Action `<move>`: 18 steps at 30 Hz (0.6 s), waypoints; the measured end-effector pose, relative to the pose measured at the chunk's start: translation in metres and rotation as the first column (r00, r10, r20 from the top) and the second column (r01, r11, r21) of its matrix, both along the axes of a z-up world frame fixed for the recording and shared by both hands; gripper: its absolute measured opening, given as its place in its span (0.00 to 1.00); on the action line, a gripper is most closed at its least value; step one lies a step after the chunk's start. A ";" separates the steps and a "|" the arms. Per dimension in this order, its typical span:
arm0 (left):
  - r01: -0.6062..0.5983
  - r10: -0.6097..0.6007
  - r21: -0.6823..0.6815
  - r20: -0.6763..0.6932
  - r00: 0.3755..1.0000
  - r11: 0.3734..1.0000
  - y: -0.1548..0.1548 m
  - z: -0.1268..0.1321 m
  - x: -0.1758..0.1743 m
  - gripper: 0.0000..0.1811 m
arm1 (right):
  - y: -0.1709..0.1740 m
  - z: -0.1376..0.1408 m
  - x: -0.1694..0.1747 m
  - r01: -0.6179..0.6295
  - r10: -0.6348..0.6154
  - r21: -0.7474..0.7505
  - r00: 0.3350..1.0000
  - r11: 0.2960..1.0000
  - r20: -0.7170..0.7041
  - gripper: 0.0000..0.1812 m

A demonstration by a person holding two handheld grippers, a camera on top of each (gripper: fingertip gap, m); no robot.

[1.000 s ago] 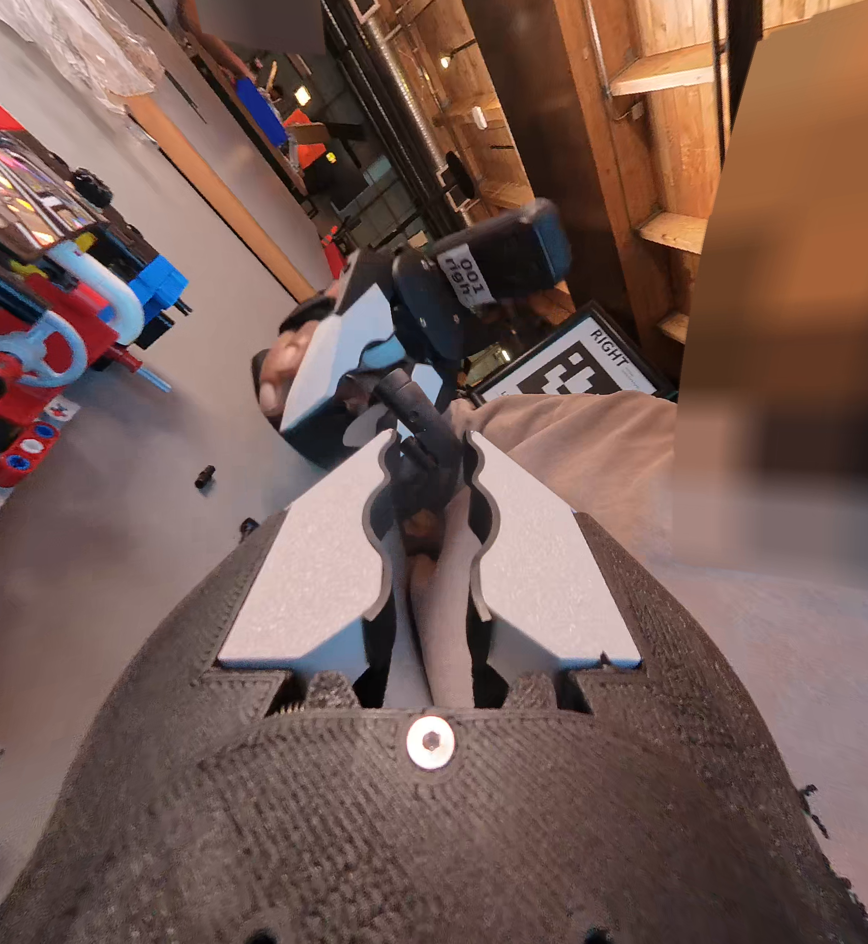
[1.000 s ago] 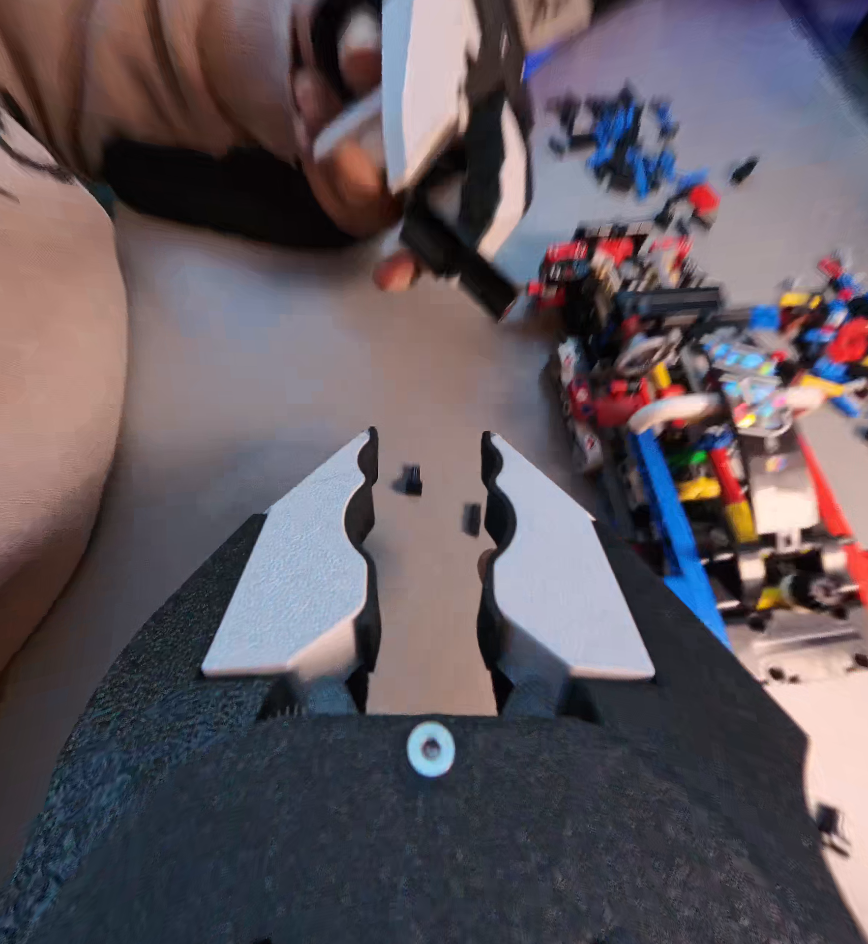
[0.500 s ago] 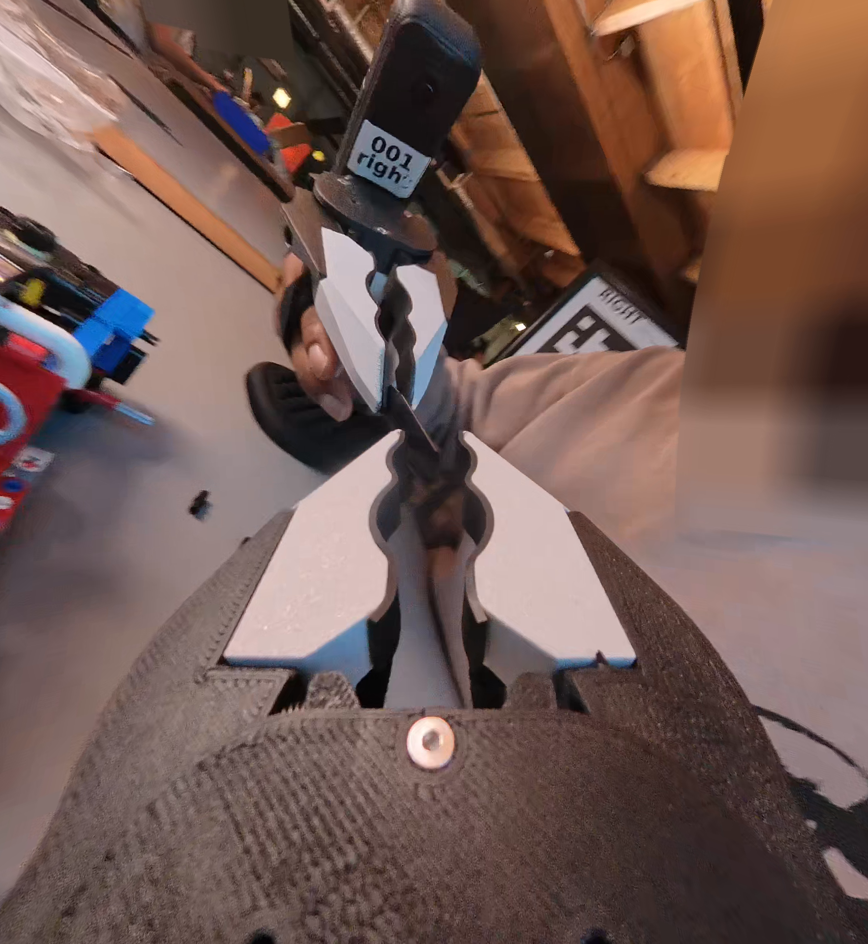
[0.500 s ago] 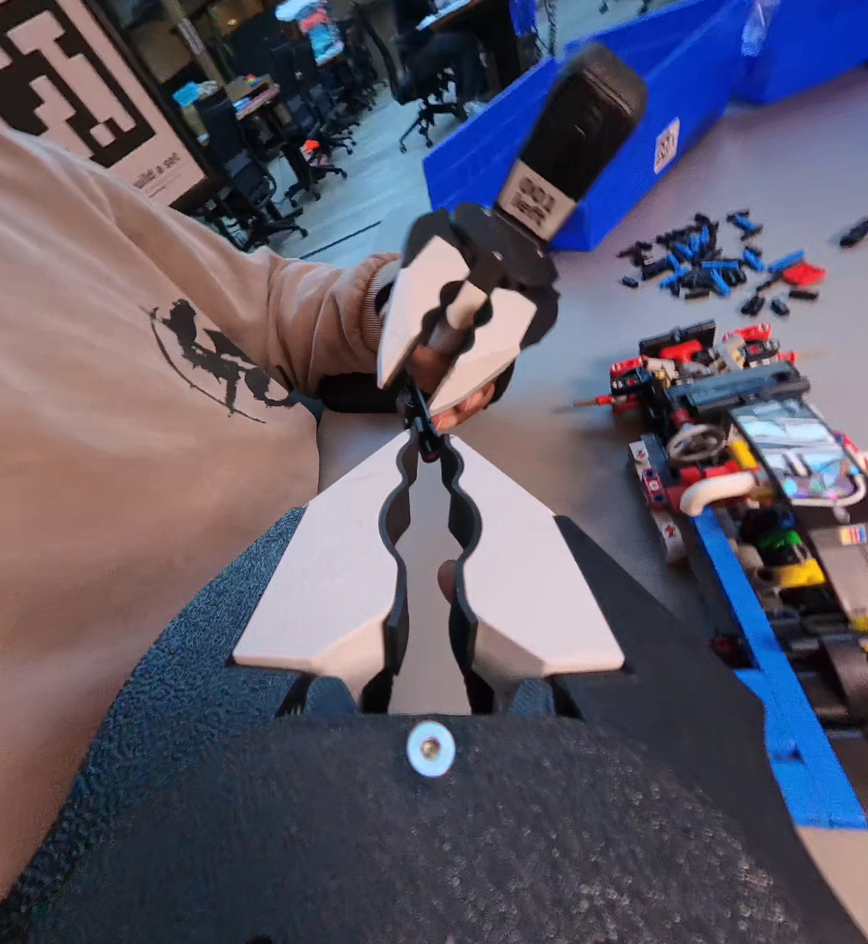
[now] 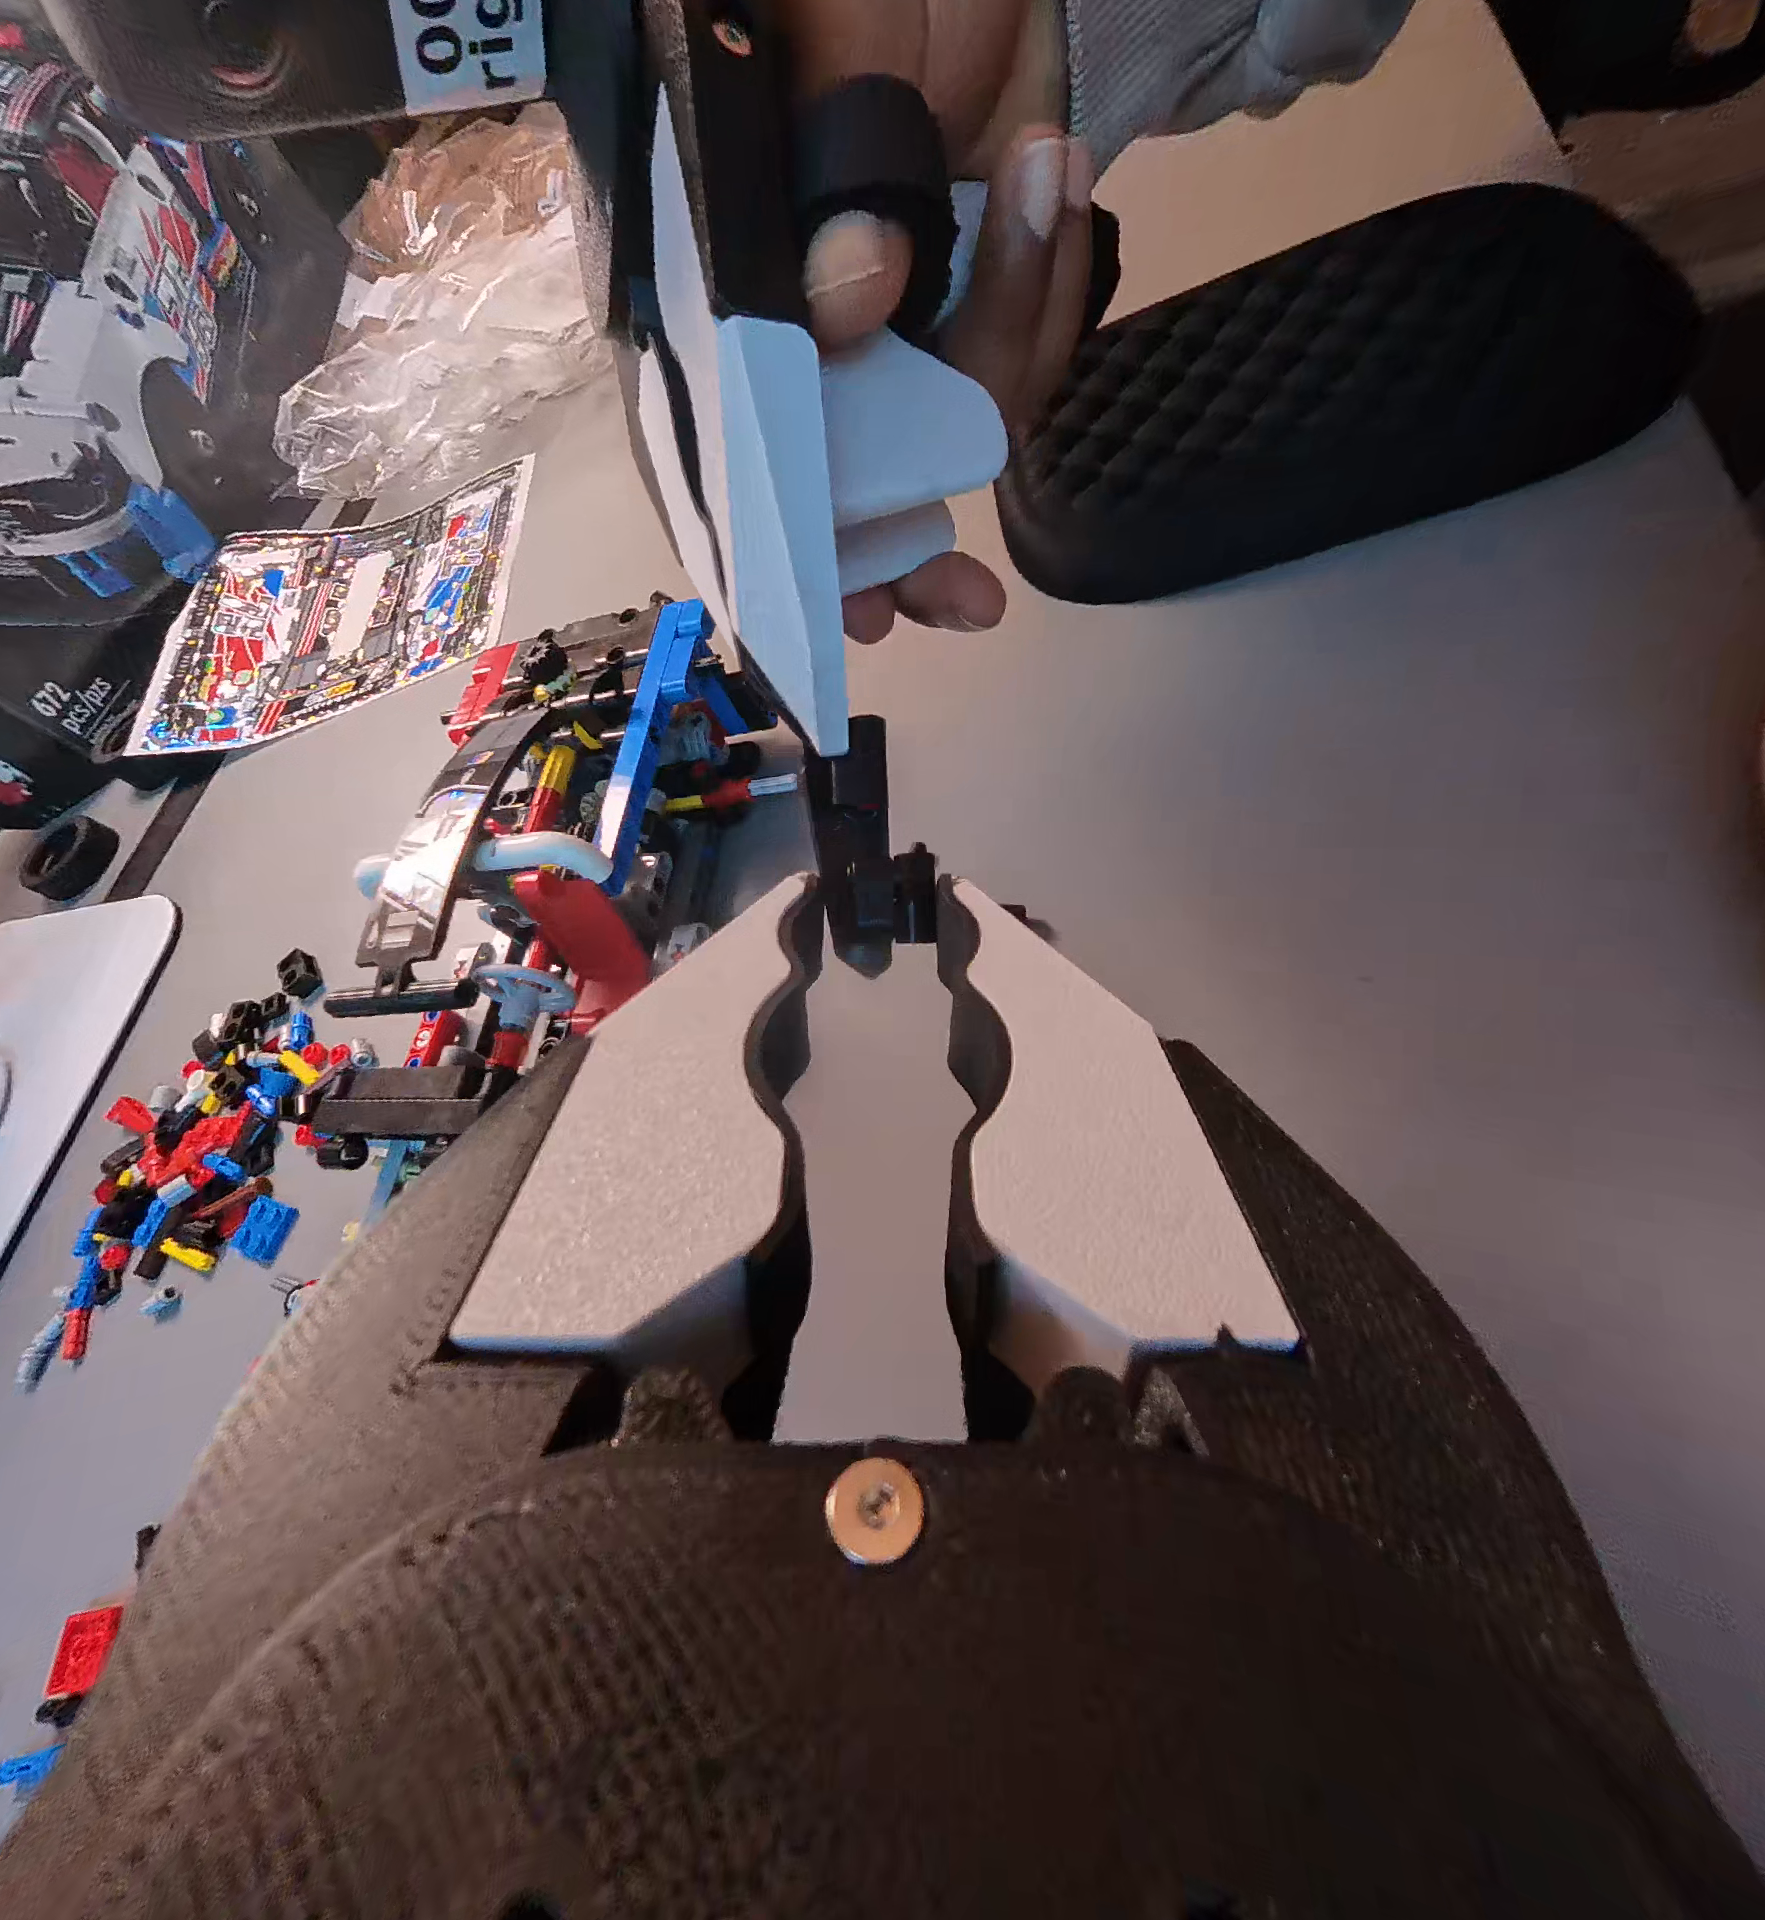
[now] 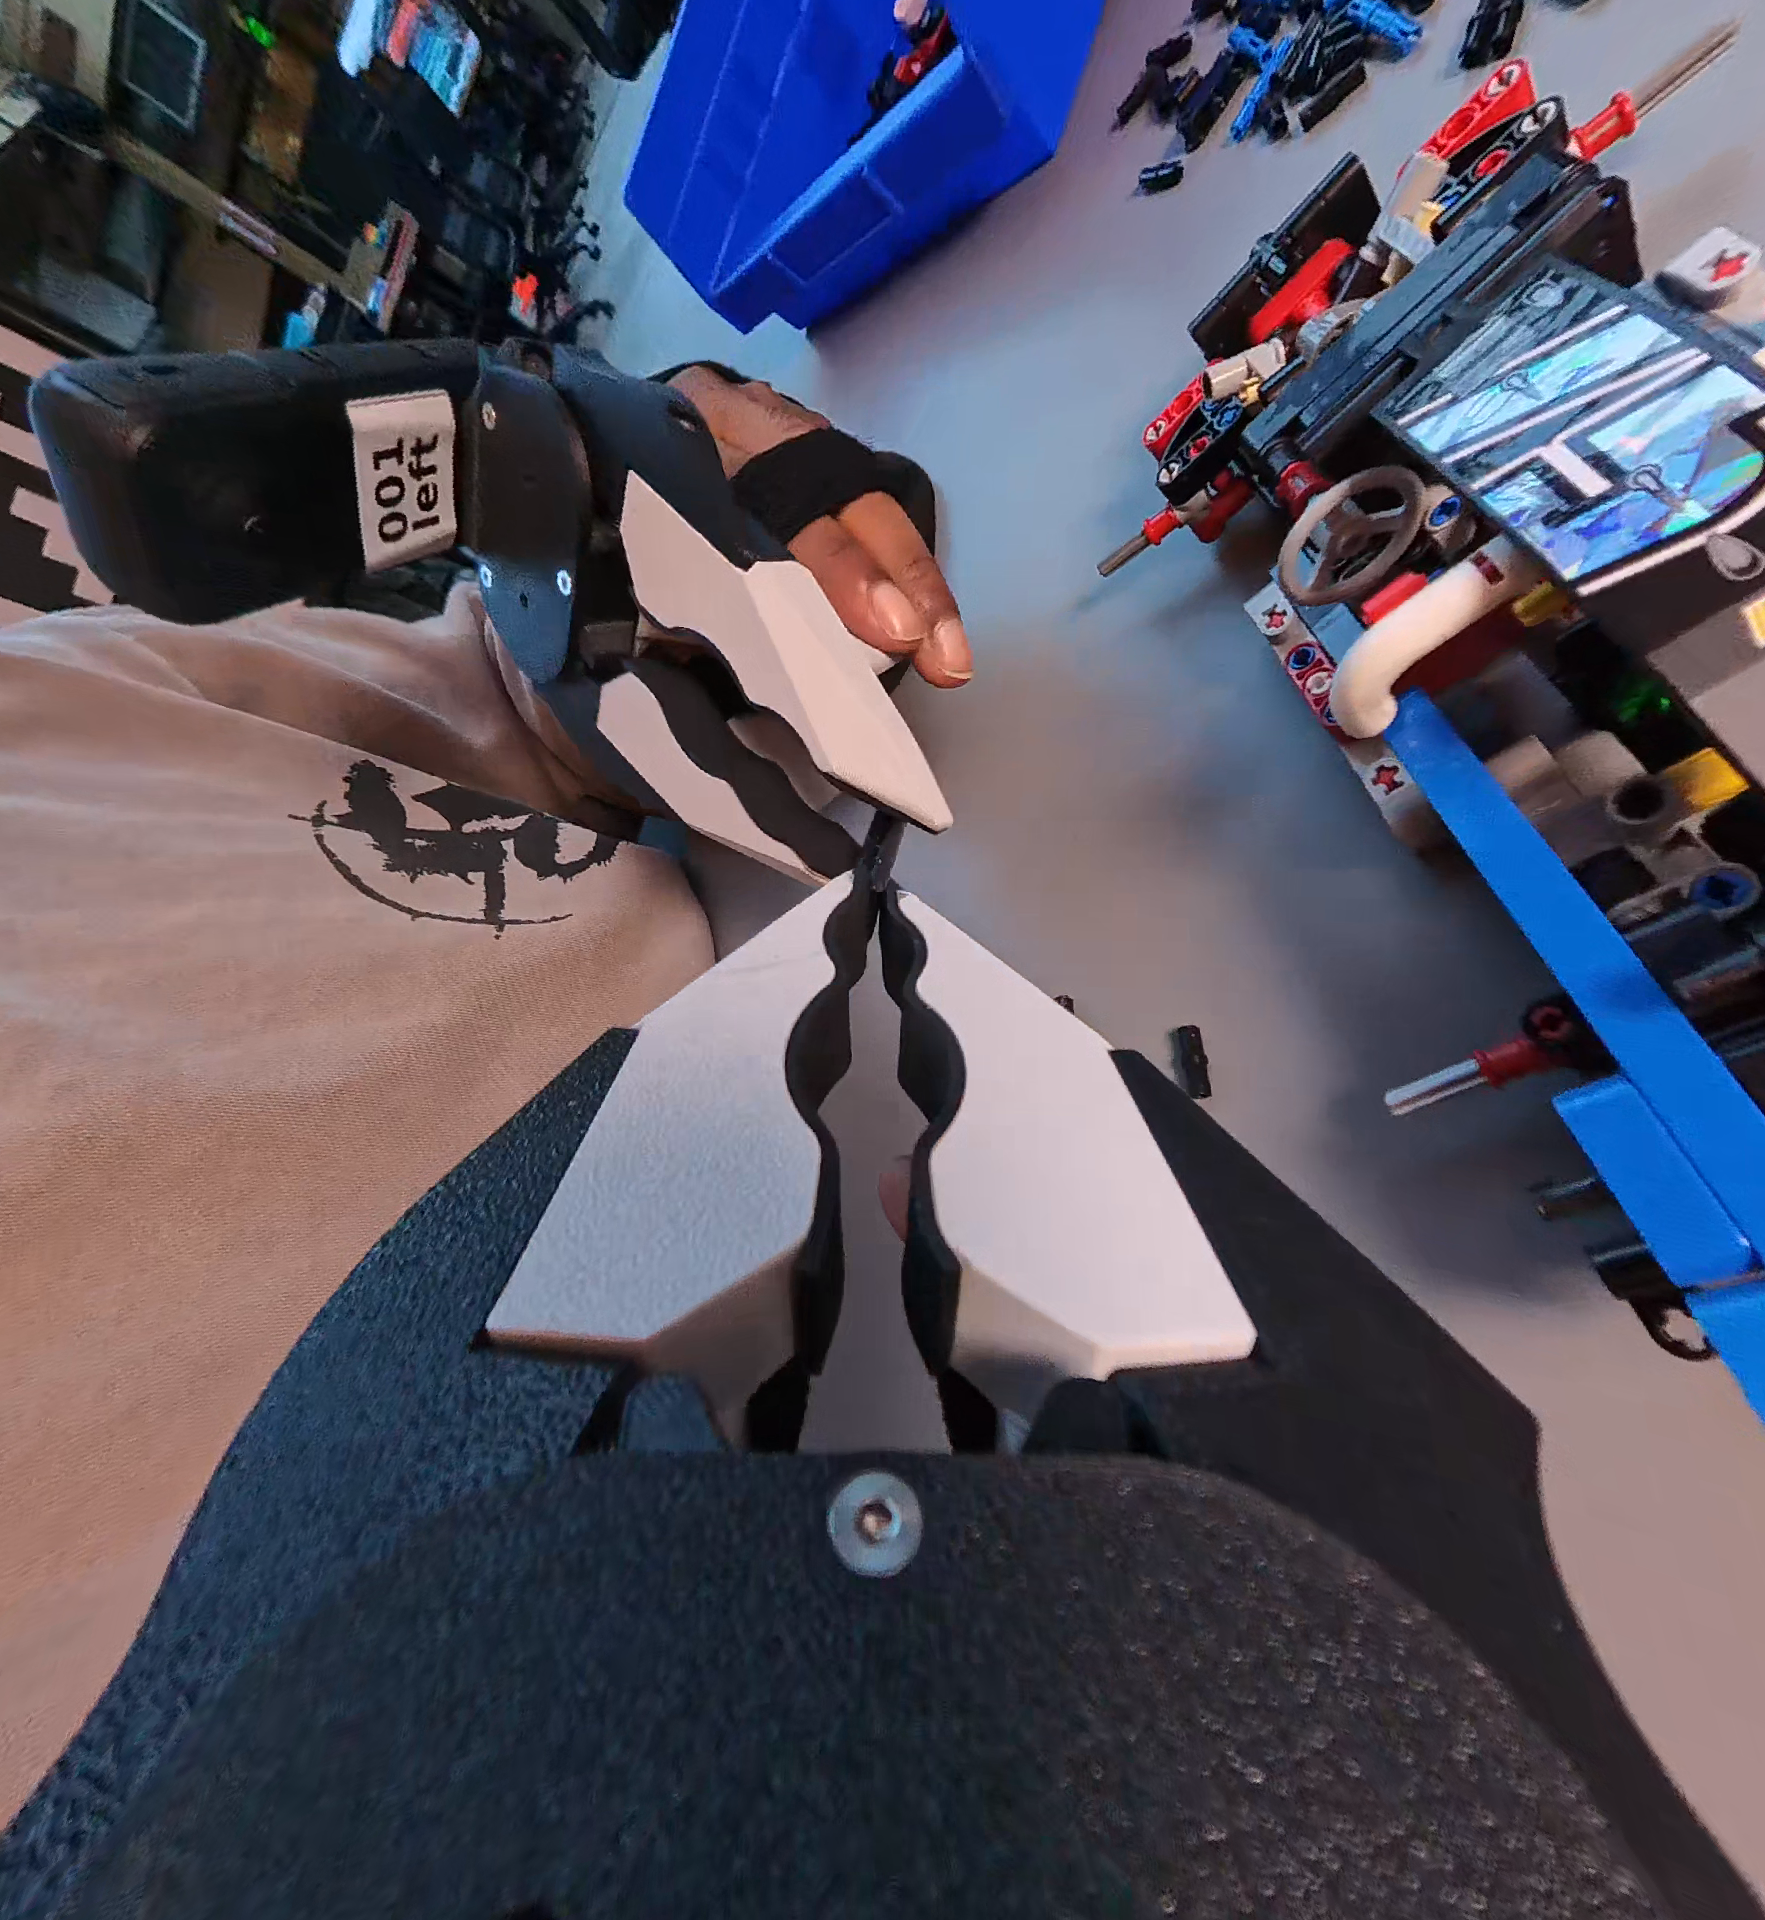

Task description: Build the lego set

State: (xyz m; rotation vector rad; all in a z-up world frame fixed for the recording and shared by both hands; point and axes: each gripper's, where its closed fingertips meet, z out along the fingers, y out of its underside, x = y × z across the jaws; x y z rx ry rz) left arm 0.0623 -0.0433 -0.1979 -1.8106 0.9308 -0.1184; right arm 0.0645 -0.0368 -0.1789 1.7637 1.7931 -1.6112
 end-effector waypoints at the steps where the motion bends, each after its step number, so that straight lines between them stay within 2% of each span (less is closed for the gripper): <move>1: -0.006 0.006 -0.005 -0.001 1.000 1.000 0.001 -0.001 -0.001 0.11 | 0.000 -0.001 -0.001 -0.003 0.003 -0.002 1.000 1.000 0.008 0.00; 6: -0.047 0.047 -0.007 -0.070 0.996 0.999 0.004 -0.008 -0.007 0.10 | 0.000 -0.004 -0.006 0.008 -0.007 -0.037 0.999 0.999 0.035 0.00; 9: -0.064 0.064 -0.001 -0.049 0.997 0.998 0.006 -0.005 -0.011 0.10 | 0.002 -0.001 -0.009 0.025 -0.025 -0.036 1.000 0.999 0.003 0.00; 12: -0.060 0.060 0.017 0.020 0.998 0.998 0.007 0.004 -0.010 0.10 | 0.002 0.011 -0.012 0.028 -0.029 -0.019 0.994 0.999 -0.107 0.01; 15: -0.055 0.053 0.027 0.065 0.996 0.998 0.007 0.010 -0.009 0.10 | 0.000 0.019 -0.012 0.029 -0.025 0.017 0.974 0.999 -0.226 0.11; 16: -0.056 0.055 0.016 0.068 0.996 0.998 0.007 0.009 -0.009 0.10 | -0.001 0.020 -0.011 0.026 -0.010 0.053 0.963 0.998 -0.271 0.13; 18: -0.031 0.034 -0.020 0.124 0.992 0.999 0.005 0.008 -0.004 0.10 | -0.001 0.024 -0.007 0.042 0.059 0.225 0.903 0.973 -0.425 0.17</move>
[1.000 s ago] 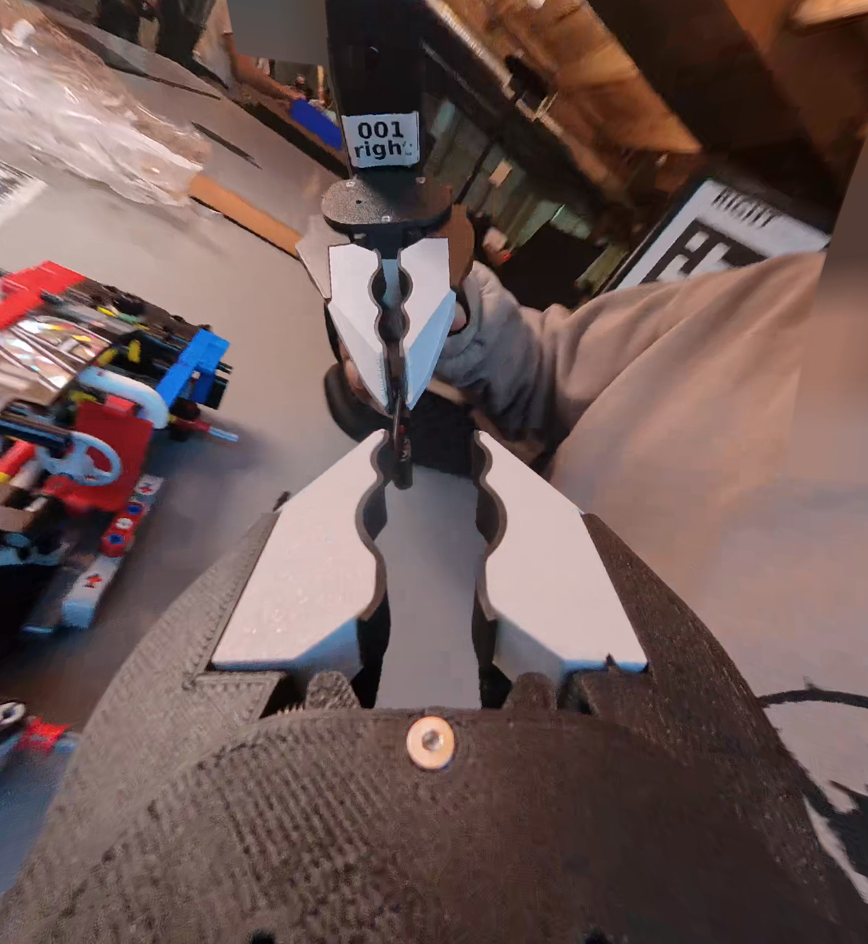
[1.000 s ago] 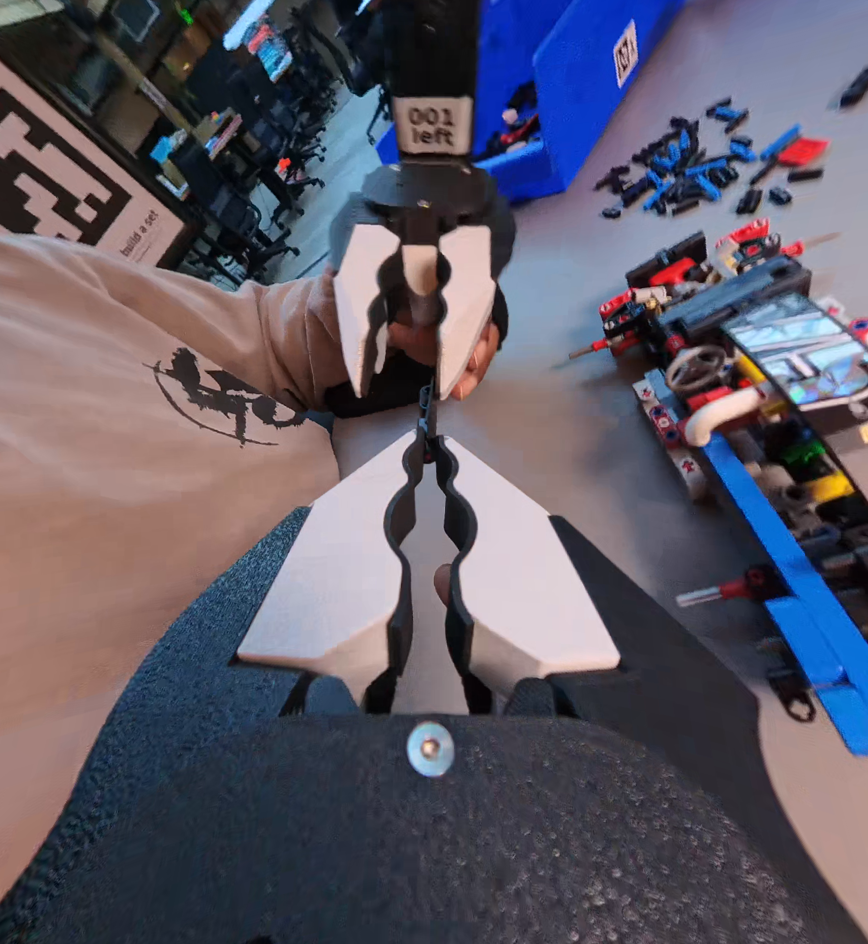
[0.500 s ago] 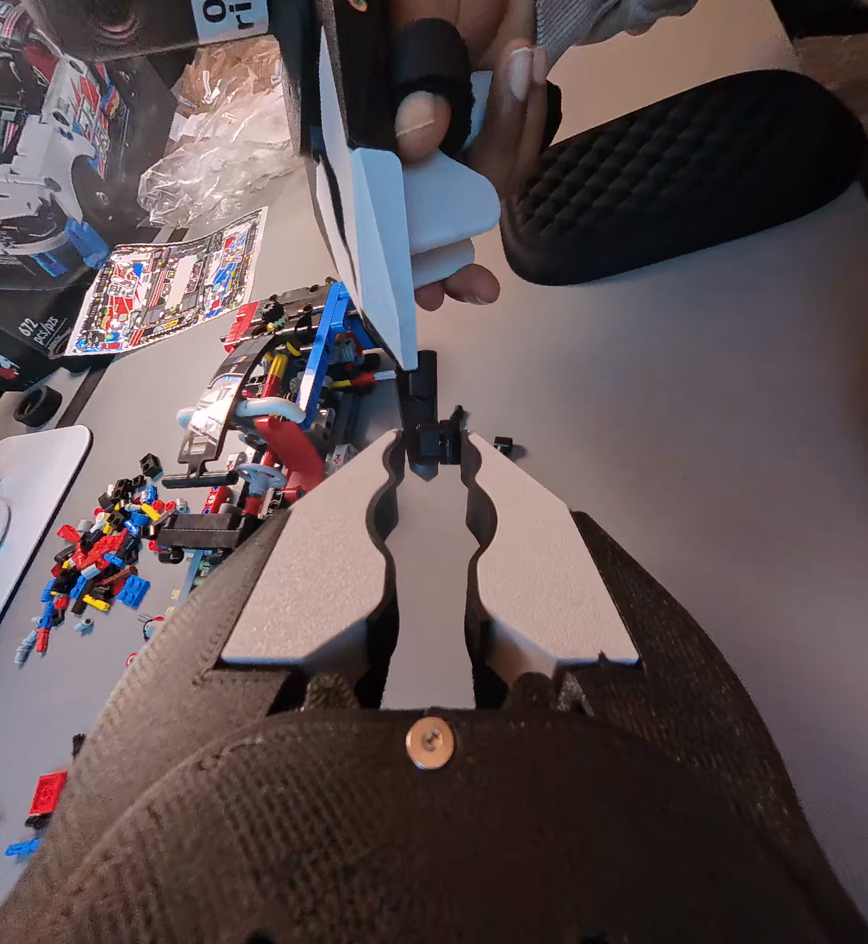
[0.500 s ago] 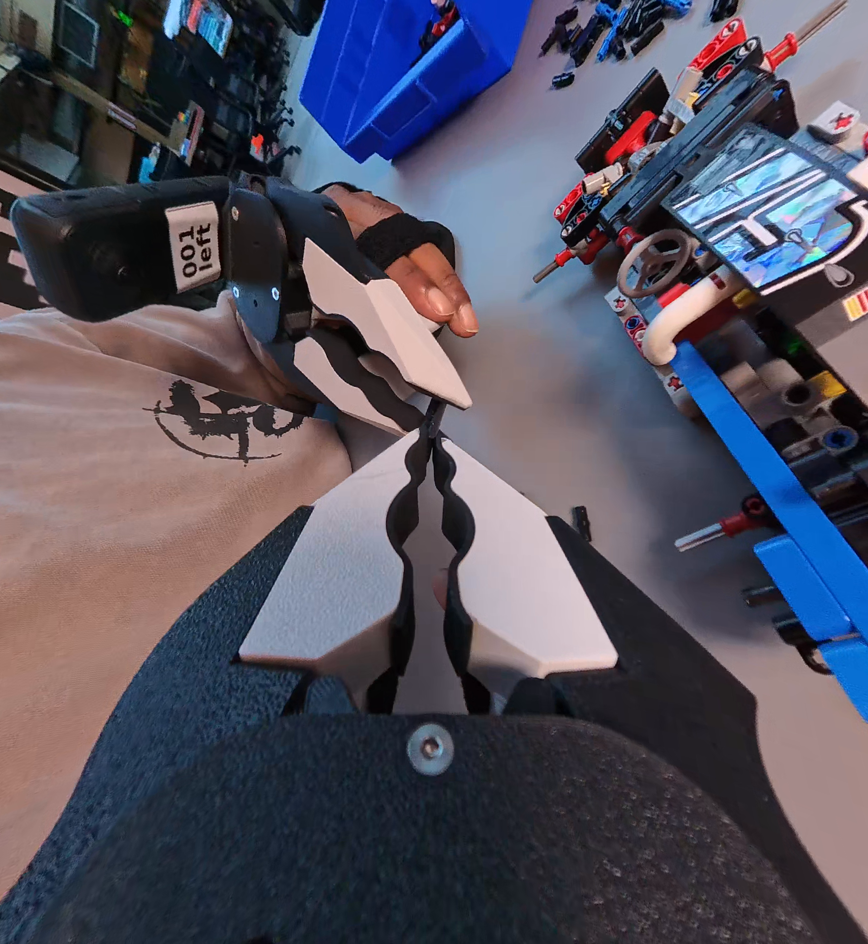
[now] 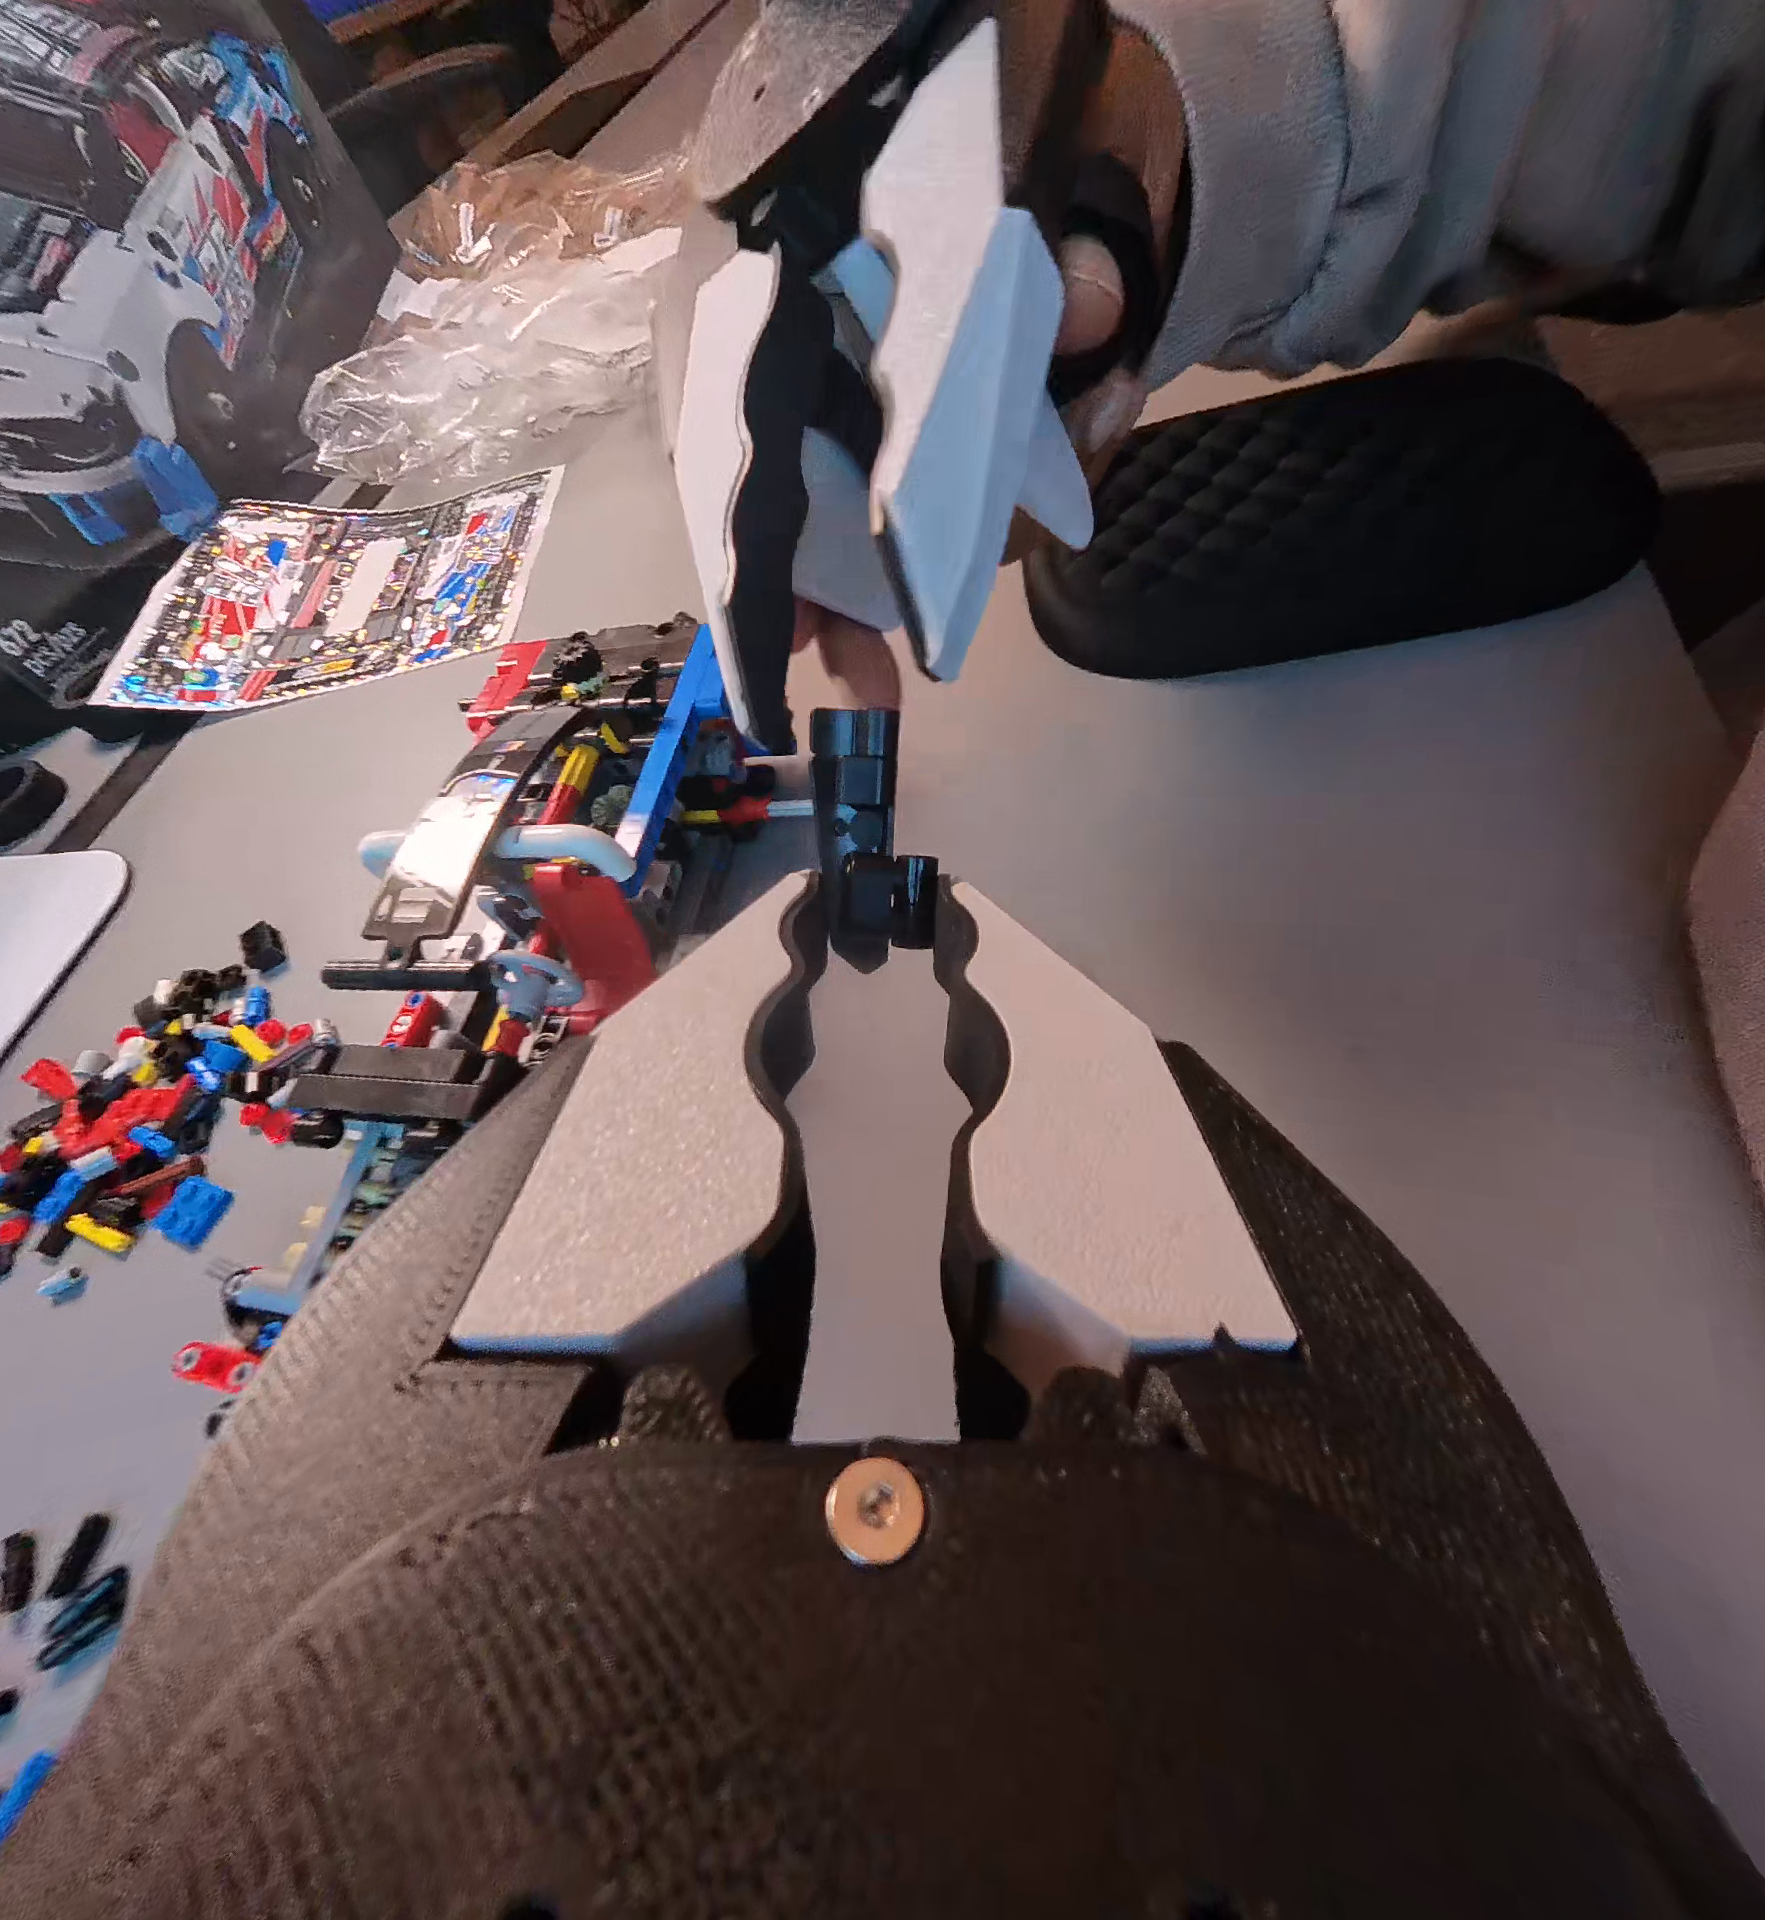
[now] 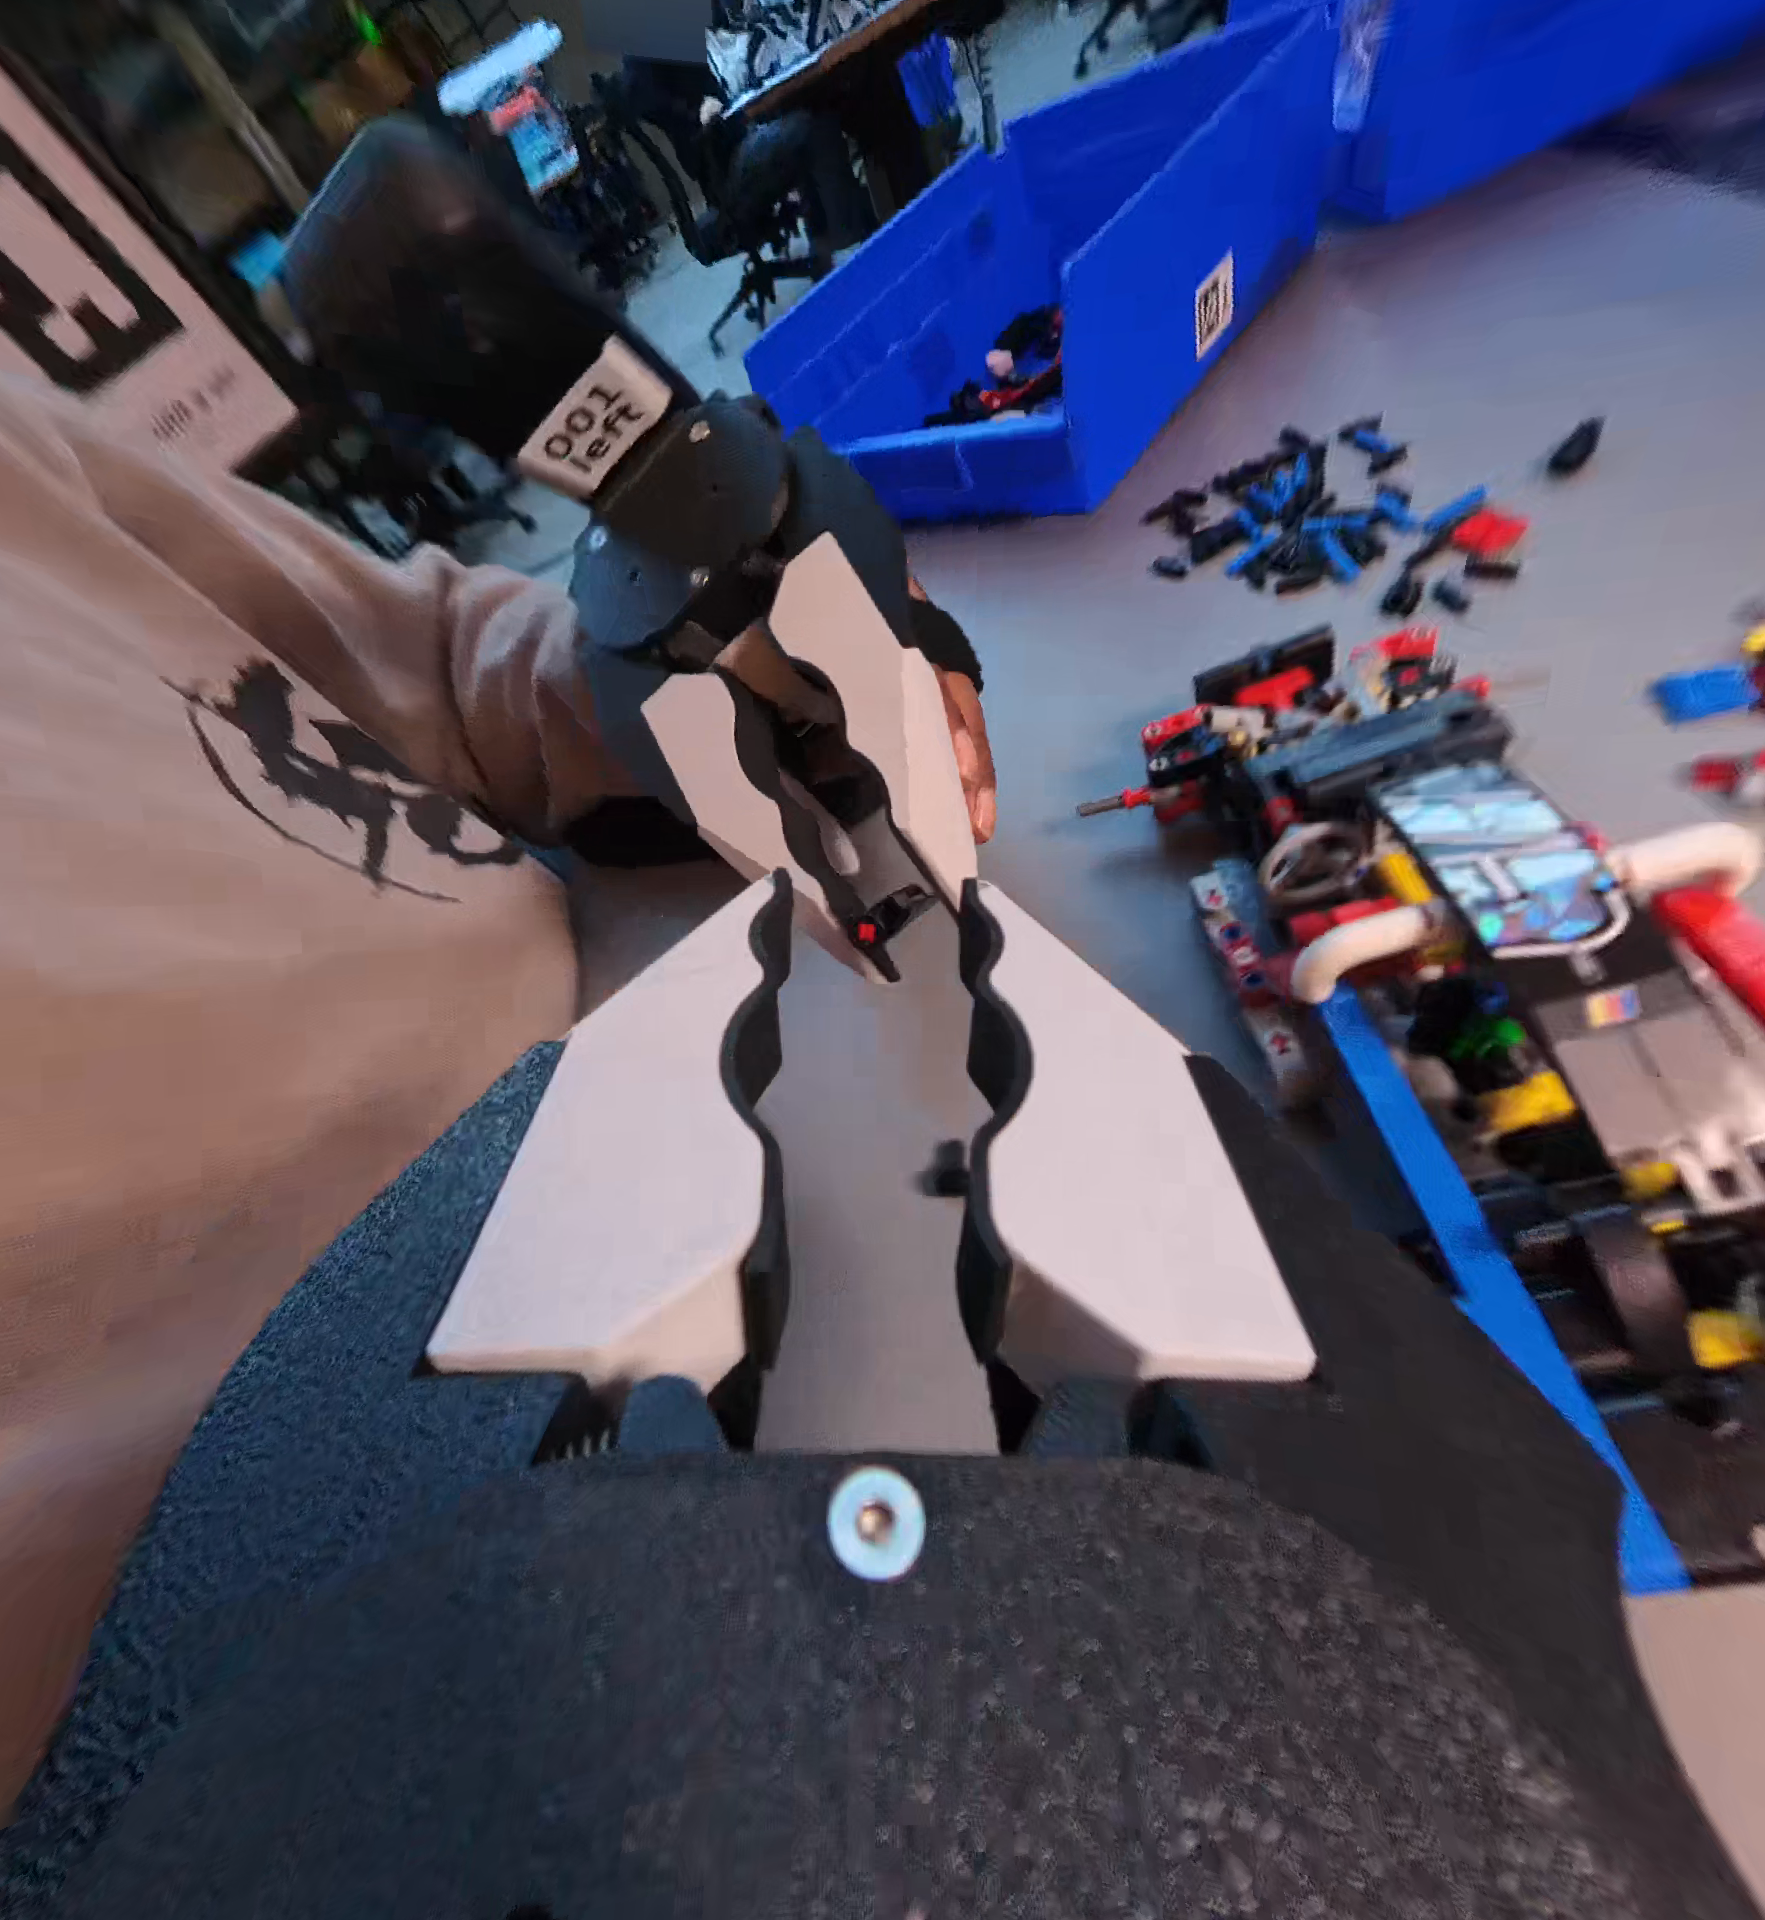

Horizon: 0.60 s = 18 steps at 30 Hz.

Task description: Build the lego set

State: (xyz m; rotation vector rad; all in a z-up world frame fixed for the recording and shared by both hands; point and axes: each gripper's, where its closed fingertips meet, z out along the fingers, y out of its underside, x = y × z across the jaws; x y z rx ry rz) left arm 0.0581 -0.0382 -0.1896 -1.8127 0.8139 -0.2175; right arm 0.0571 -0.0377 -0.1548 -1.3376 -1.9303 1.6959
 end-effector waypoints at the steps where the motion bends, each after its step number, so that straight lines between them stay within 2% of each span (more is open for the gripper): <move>1: 0.019 -0.018 -0.025 0.037 0.999 1.000 -0.002 0.000 0.003 0.10 | -0.002 0.003 0.004 -0.009 0.019 0.112 0.995 0.994 -0.094 0.19; 3: 0.041 -0.037 -0.048 0.073 0.997 0.998 -0.003 -0.001 0.005 0.10 | -0.009 0.006 0.011 -0.013 0.087 0.310 0.970 0.950 -0.225 0.21; 5: 0.084 -0.075 -0.083 0.108 0.991 0.993 -0.007 -0.003 0.012 0.10 | -0.012 -0.002 0.012 0.003 0.153 0.513 0.953 0.858 -0.261 0.21; 6: 0.100 -0.089 -0.098 0.117 0.989 0.990 -0.008 -0.005 0.015 0.10 | -0.012 -0.006 0.011 0.023 0.178 0.594 0.944 0.804 -0.278 0.17; 8: 0.128 -0.112 -0.113 0.141 0.984 0.985 -0.012 -0.005 0.021 0.10 | -0.013 -0.017 0.011 0.003 0.233 0.687 0.940 0.726 -0.250 0.09; 9: 0.141 -0.121 -0.125 0.154 0.981 0.982 -0.013 -0.005 0.023 0.10 | -0.014 -0.021 0.013 -0.021 0.250 0.700 0.941 0.714 -0.228 0.08; 14: 0.206 -0.154 -0.162 0.282 0.947 0.965 -0.020 0.001 0.028 0.10 | -0.019 -0.017 0.017 -0.076 0.251 0.605 0.945 0.792 -0.210 0.07; 16: 0.205 -0.146 -0.164 0.317 0.937 0.965 -0.019 0.003 0.027 0.10 | -0.017 -0.016 0.016 -0.080 0.193 0.519 0.967 0.851 -0.167 0.07; 18: 0.163 -0.115 -0.142 0.297 0.948 0.976 -0.015 0.005 0.021 0.10 | -0.012 -0.019 0.012 -0.060 0.106 0.409 0.990 0.910 -0.090 0.07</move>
